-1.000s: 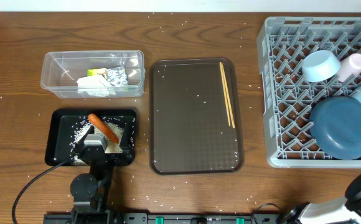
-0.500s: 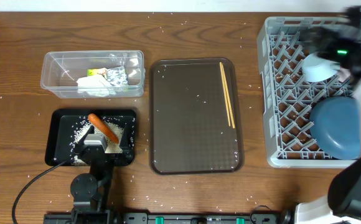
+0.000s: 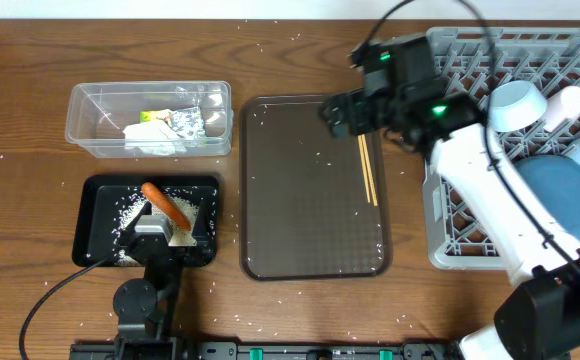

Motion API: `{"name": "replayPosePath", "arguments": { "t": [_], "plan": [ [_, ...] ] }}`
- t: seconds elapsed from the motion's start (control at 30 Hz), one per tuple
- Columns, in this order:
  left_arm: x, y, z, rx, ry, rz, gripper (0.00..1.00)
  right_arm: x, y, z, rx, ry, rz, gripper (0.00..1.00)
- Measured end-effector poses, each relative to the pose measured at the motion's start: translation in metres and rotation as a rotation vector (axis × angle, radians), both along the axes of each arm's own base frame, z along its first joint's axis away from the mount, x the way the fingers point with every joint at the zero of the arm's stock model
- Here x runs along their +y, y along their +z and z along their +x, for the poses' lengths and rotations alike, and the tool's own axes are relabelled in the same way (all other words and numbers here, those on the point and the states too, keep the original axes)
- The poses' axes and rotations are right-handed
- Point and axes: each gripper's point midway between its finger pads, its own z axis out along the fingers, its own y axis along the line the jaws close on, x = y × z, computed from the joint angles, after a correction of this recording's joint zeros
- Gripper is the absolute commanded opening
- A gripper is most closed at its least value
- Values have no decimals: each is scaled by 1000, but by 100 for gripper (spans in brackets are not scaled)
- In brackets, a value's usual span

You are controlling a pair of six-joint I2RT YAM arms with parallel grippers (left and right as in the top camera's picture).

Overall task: Sort waste into correct bins and load items into the dishwasher rack
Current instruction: 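Reach the right gripper to the wooden chopsticks on the tray, then grasp one chopstick with the right gripper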

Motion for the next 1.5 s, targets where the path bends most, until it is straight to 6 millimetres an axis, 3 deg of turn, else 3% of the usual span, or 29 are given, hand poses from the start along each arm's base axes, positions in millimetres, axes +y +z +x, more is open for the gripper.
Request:
{"name": "replayPosePath", "arguments": {
  "t": [0.17, 0.4, 0.63, 1.5],
  "plan": [
    [0, 0, 0, 0, 0, 0, 98, -1, -28, -2, 60, -103, -77, 99],
    [0, 0, 0, 0, 0, 0, 98, 4, -109, -4, 258, -136, -118, 99],
    [0, 0, 0, 0, 0, 0, 98, 6, -153, -12, 370, -161, -143, 99],
    [0, 0, 0, 0, 0, 0, 98, -14, -185, -11, 399, -256, -242, 99]
  ]
}}
